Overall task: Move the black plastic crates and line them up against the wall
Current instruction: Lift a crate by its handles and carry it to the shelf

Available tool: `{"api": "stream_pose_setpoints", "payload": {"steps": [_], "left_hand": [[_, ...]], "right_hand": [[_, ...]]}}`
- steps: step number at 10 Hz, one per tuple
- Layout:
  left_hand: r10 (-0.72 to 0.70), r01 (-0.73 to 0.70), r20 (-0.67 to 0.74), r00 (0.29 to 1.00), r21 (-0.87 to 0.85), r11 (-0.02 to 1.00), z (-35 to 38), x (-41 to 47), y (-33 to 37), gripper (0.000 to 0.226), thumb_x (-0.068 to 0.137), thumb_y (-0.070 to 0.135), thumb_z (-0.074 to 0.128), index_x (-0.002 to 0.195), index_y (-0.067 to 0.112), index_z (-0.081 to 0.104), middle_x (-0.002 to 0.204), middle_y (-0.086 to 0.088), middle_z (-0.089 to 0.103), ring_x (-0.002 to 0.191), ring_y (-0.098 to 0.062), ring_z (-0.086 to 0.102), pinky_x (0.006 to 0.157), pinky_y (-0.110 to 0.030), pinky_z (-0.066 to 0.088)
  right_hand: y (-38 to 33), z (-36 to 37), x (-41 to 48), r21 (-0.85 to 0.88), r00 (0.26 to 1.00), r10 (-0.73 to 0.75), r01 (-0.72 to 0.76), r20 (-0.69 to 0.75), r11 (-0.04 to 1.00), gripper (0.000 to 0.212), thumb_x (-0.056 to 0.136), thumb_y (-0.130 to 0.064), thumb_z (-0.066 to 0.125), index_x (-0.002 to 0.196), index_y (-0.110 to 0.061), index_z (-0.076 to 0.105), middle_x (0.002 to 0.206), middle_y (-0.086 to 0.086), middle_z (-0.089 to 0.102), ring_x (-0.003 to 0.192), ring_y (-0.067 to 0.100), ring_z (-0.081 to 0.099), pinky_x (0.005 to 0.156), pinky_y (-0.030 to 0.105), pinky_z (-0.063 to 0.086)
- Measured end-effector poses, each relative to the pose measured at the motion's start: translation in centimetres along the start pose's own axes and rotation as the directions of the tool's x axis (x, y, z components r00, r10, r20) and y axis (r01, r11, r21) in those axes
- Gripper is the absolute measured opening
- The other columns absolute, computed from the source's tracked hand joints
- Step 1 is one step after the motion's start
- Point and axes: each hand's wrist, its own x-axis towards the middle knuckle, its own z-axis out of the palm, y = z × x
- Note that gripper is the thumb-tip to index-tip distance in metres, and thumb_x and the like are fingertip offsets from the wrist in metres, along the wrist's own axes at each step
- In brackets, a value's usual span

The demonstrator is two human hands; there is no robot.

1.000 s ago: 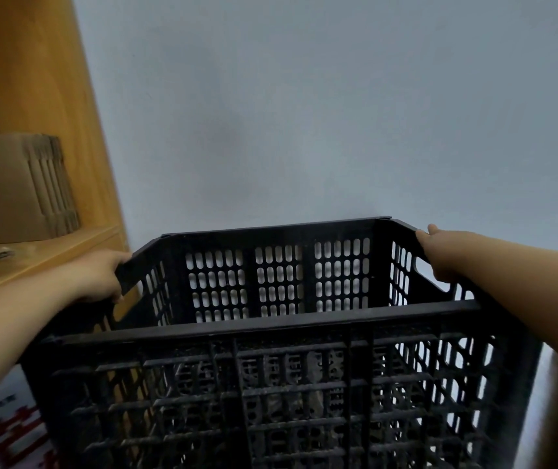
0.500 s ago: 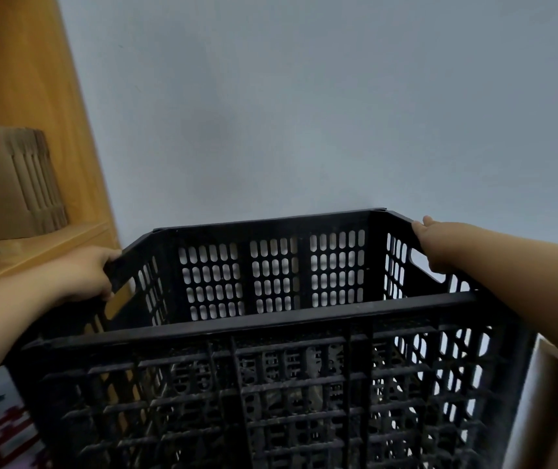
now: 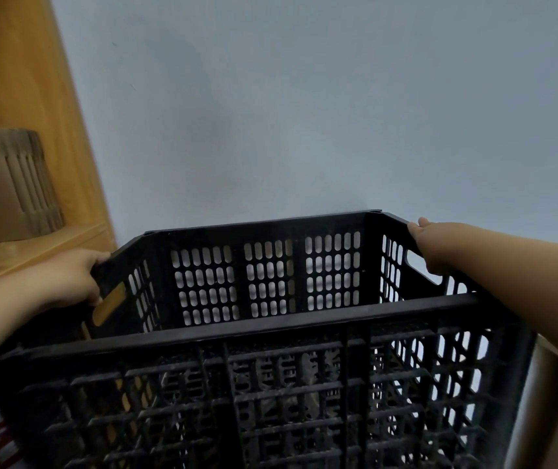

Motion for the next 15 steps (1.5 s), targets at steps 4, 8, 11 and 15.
{"api": "stream_pose_setpoints", "payload": {"steps": [4,8,11,15], "left_hand": [[-0.012,0.010,-0.078,0.997,-0.017,1.000,0.8,1.6,0.4,0.070,0.064,-0.017,0.066,0.129,0.002,0.047,0.123,-0.024,0.056,0.108,-0.036,0.051,0.093,-0.041,0.040],[0.036,-0.038,0.132,0.991,0.007,0.999,0.6,0.1,0.7,0.067,0.093,0.040,0.041,0.146,0.011,0.010,0.156,-0.011,0.013,0.143,-0.023,0.018,0.114,-0.030,0.013],[0.096,-0.100,-0.029,0.995,-0.290,0.952,1.1,0.8,-0.1,0.052,0.094,0.041,0.035,0.137,0.013,0.038,0.150,-0.004,0.032,0.139,-0.022,0.028,0.115,-0.032,0.013],[-0.043,0.023,-0.053,0.998,-0.328,0.944,0.8,3.0,-3.6,0.071,0.082,0.069,0.036,0.126,0.016,0.054,0.137,-0.012,0.050,0.124,-0.032,0.047,0.103,-0.043,0.035]], "right_hand": [[-0.2,0.0,0.6,0.072,1.000,0.013,-0.013,0.001,0.997,0.082,0.086,0.005,0.042,0.149,-0.010,-0.008,0.159,0.006,-0.011,0.142,0.027,0.027,0.110,0.036,0.032],[0.8,-0.8,-1.3,0.266,0.993,-0.066,0.039,0.094,0.963,0.083,0.090,-0.019,0.054,0.150,-0.014,-0.004,0.159,0.004,-0.012,0.145,0.026,0.016,0.114,0.036,0.024],[2.9,-1.1,-1.1,0.542,0.970,-0.210,0.114,0.119,0.833,0.070,0.096,-0.031,0.046,0.151,-0.020,0.004,0.158,-0.008,-0.012,0.147,0.017,0.007,0.118,0.033,0.011],[4.4,1.0,-0.2,0.633,0.971,-0.234,0.214,-0.054,0.744,0.060,0.095,-0.022,0.048,0.148,-0.027,0.020,0.155,-0.015,0.010,0.142,0.011,0.021,0.117,0.030,0.013]]}}
